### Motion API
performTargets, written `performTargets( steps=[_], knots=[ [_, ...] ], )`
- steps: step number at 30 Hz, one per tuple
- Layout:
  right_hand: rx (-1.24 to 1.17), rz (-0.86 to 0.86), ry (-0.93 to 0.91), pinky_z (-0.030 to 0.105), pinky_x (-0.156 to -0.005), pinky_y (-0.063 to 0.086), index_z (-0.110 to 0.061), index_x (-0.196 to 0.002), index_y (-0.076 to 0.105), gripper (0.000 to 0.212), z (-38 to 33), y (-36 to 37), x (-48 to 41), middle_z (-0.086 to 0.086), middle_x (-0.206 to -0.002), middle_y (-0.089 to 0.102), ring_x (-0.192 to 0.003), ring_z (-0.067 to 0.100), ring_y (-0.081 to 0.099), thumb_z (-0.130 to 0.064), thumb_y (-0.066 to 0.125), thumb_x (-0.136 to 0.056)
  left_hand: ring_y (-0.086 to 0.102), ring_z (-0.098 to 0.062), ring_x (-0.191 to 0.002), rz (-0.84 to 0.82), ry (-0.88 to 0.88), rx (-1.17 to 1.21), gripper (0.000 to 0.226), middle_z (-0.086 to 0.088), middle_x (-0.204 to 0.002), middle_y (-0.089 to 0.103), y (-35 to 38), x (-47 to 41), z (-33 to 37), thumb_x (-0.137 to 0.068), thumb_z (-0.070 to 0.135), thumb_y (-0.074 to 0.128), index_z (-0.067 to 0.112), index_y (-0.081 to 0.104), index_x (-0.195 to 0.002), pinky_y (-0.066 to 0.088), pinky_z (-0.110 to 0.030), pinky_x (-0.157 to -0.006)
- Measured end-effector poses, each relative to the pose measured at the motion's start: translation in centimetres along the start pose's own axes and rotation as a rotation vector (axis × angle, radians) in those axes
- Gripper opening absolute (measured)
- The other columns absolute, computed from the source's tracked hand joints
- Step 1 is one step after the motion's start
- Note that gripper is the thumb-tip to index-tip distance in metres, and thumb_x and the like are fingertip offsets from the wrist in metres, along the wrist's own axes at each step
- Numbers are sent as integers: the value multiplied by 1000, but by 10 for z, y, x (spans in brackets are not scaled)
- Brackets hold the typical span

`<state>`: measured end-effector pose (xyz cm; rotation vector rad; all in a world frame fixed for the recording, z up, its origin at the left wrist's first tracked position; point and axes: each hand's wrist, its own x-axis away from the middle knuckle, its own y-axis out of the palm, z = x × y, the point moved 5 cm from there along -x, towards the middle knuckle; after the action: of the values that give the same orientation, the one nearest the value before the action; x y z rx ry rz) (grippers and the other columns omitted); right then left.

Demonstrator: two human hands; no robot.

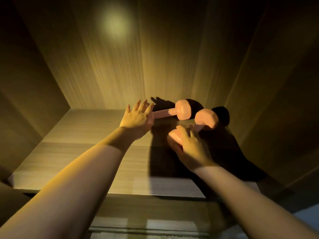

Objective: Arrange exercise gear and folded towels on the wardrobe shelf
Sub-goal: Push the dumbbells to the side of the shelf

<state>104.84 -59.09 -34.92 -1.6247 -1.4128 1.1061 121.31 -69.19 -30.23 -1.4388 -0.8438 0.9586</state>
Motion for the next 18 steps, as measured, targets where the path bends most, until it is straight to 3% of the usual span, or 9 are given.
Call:
performTargets(
  steps=[2, 5, 9, 13, 18],
  knots=[
    [12, 30, -26, 39, -109, 39, -23, -151, 26, 59, 0, 2, 0, 9, -155, 30, -140, 27, 36, -46, 41, -99, 1, -27, -150, -24, -5, 29, 61, -7, -163, 5, 4, -14, 3, -102, 38, 37, 20, 11, -155, 10, -52, -120],
    [73, 93, -76, 40, -102, 47, -22, -148, 32, 58, -2, 3, 2, 15, -150, 39, -136, 30, 42, -44, 46, -97, 17, -28, -147, -77, 12, 3, 67, -10, -157, 23, 8, -27, 5, -97, 43, 51, 18, 22, -152, 23, -51, -116],
    [18, 100, -40, 43, -102, 43, -20, -148, 32, 58, -1, 5, 2, 16, -151, 37, -140, 33, 35, -41, 50, -97, 44, -27, -126, -39, 4, 28, 69, -9, -138, 43, 8, -29, 3, -88, 51, 61, 16, 39, -143, 44, -44, -99],
    [42, 28, -37, 39, -101, 45, -24, -150, 24, 60, -2, 3, -2, 13, -155, 28, -139, 31, 37, -32, 50, -97, 51, -27, -115, 23, -67, -10, 64, -7, -125, 51, 8, -15, 2, -81, 56, 63, 16, 49, -129, 44, -41, -90],
    [19, 51, -20, 40, -93, 51, -27, -145, 26, 57, -8, -10, 6, 8, -148, 38, -131, 30, 46, -32, 55, -96, 54, -31, -113, -75, -244, 42, 72, -8, -122, 51, 16, 17, 4, -74, 64, 61, 14, 48, -124, 43, -40, -90]
  ],
)
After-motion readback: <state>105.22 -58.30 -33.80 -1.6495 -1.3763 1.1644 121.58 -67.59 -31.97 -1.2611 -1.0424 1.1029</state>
